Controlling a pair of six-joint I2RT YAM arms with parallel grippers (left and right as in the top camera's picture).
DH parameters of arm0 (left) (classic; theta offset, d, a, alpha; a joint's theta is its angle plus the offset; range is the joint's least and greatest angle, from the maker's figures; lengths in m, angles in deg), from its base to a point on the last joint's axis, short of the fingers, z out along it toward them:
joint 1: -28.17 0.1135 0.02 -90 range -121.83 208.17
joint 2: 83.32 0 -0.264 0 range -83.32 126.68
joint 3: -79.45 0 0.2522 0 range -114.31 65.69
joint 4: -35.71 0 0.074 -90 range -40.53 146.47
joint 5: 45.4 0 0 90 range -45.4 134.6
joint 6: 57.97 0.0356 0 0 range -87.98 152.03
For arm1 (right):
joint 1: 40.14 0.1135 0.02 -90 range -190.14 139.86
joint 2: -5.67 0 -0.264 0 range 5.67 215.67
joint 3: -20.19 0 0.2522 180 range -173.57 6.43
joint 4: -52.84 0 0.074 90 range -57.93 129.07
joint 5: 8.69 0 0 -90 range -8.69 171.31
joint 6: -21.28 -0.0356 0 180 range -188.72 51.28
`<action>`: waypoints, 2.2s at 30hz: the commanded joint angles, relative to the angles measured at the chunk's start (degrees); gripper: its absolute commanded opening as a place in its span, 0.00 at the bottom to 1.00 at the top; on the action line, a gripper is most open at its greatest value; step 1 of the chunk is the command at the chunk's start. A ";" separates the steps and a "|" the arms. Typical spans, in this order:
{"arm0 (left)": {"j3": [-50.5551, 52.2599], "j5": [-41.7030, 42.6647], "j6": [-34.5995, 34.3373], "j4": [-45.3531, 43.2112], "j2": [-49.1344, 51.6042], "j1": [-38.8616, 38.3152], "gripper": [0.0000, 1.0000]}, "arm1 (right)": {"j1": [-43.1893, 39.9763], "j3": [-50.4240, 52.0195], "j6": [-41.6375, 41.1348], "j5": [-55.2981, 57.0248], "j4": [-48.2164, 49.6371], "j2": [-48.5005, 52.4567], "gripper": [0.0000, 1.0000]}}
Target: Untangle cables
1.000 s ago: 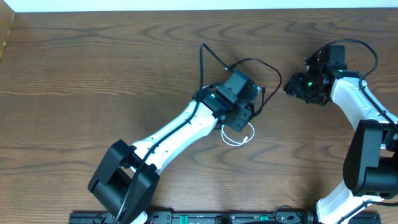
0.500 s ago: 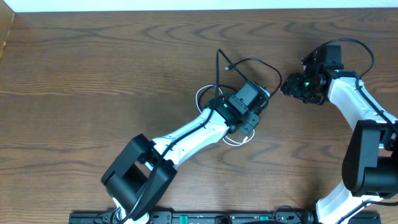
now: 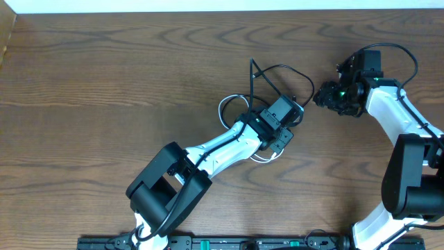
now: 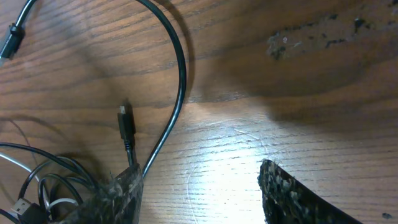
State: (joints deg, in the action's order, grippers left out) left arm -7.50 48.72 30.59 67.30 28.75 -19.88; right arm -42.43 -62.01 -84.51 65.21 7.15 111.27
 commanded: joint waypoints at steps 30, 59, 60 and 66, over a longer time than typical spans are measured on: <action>0.76 -9.90 0.35 -2.23 4.90 0.09 0.25 | 1.22 0.31 -0.48 -0.13 0.26 0.22 0.58; 0.33 39.12 -13.64 -2.75 -7.37 21.00 0.07 | 1.40 0.31 16.33 -39.30 3.04 0.22 0.68; 0.33 41.24 -13.88 -2.78 -7.37 22.08 0.08 | 1.51 0.31 16.31 -40.06 3.04 0.22 0.69; 0.33 45.20 -17.18 -3.02 -7.37 25.86 0.07 | 4.11 0.31 11.63 -39.89 3.26 0.22 0.65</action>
State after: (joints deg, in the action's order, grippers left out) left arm -7.39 88.13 17.00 64.61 21.69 4.86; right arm -40.24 -62.01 -70.30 28.10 10.17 111.27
